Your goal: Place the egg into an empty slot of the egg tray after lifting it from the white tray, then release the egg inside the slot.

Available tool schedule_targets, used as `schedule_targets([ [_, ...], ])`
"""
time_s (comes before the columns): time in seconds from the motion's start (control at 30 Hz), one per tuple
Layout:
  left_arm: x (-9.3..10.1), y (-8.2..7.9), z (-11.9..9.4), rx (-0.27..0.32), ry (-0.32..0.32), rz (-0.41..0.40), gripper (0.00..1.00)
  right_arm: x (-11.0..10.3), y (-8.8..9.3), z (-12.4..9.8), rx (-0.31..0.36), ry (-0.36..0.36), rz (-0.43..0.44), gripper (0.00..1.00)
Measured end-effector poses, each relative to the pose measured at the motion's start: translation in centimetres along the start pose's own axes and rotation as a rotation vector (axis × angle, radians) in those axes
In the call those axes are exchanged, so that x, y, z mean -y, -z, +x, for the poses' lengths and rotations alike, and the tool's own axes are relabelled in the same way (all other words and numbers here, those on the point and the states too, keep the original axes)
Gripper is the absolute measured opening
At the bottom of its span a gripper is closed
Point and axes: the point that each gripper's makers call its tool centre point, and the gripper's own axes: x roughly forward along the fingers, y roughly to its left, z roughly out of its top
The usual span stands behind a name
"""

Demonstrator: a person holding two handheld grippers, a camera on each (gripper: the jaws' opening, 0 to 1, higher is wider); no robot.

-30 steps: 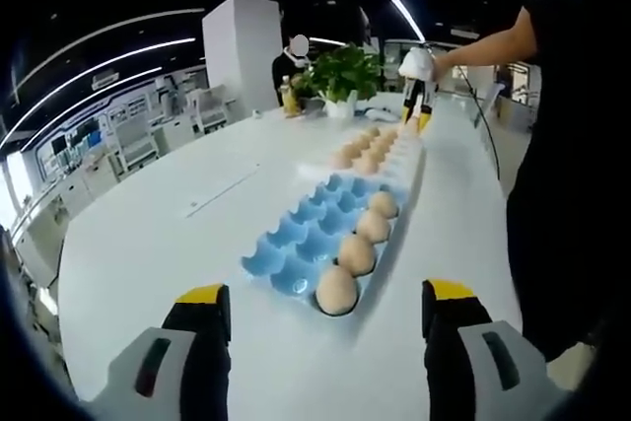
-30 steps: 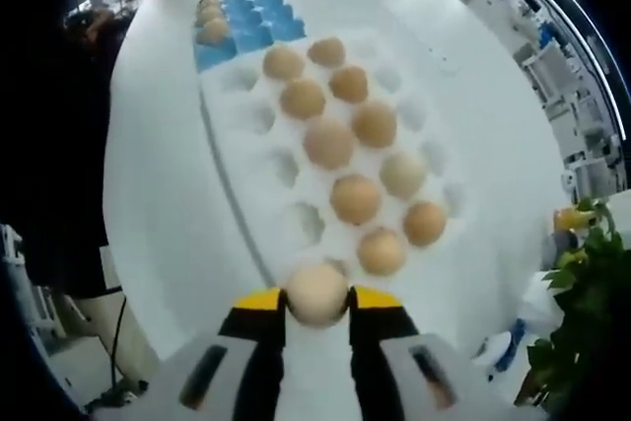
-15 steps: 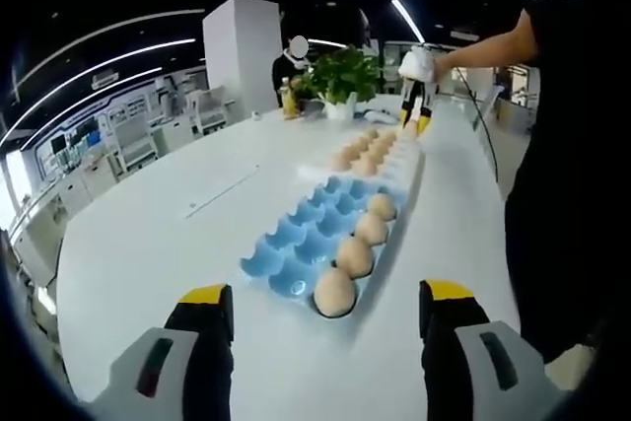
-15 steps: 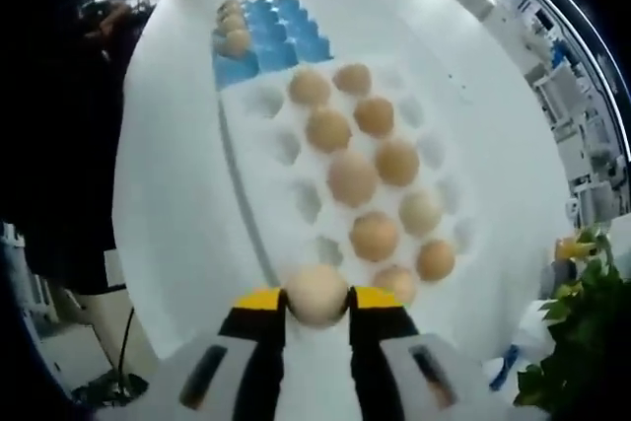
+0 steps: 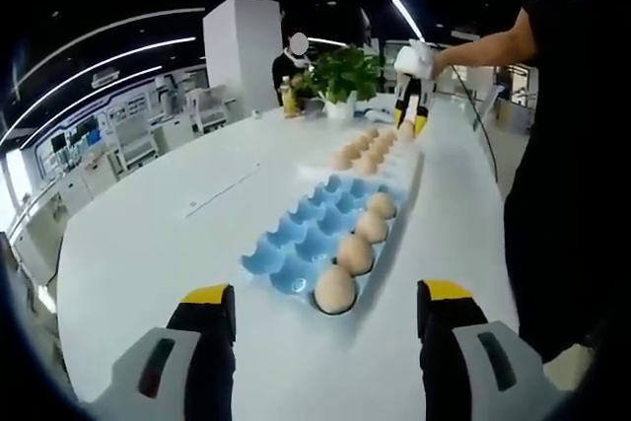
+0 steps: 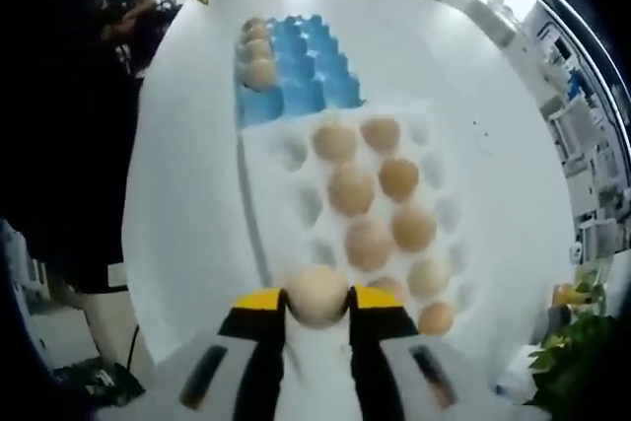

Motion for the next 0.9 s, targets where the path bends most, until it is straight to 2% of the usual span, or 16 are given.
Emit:
schedule_targets([
  [0.07,0.0,-0.2,0.0,0.008,-0.003,-0.007,0.76,0.1,-1.0,0.4,0.016,-0.011,-0.018,0.24],
  [0.23,0.1,0.0,-0.1,0.001,0.001,-0.005,0.76,0.1,-2.1,0.9,0.023,-0.025,-0.063,0.24],
  [0.53,0.2,0.0,-0.3,0.007,0.000,-0.014,0.75,-1.2,-6.0,1.7,0.070,-0.057,-0.132,0.24],
  [0.9,0.3,0.1,-0.4,0.009,-0.005,-0.016,0.74,-2.2,-9.5,3.0,0.115,-0.095,-0.175,0.24],
])
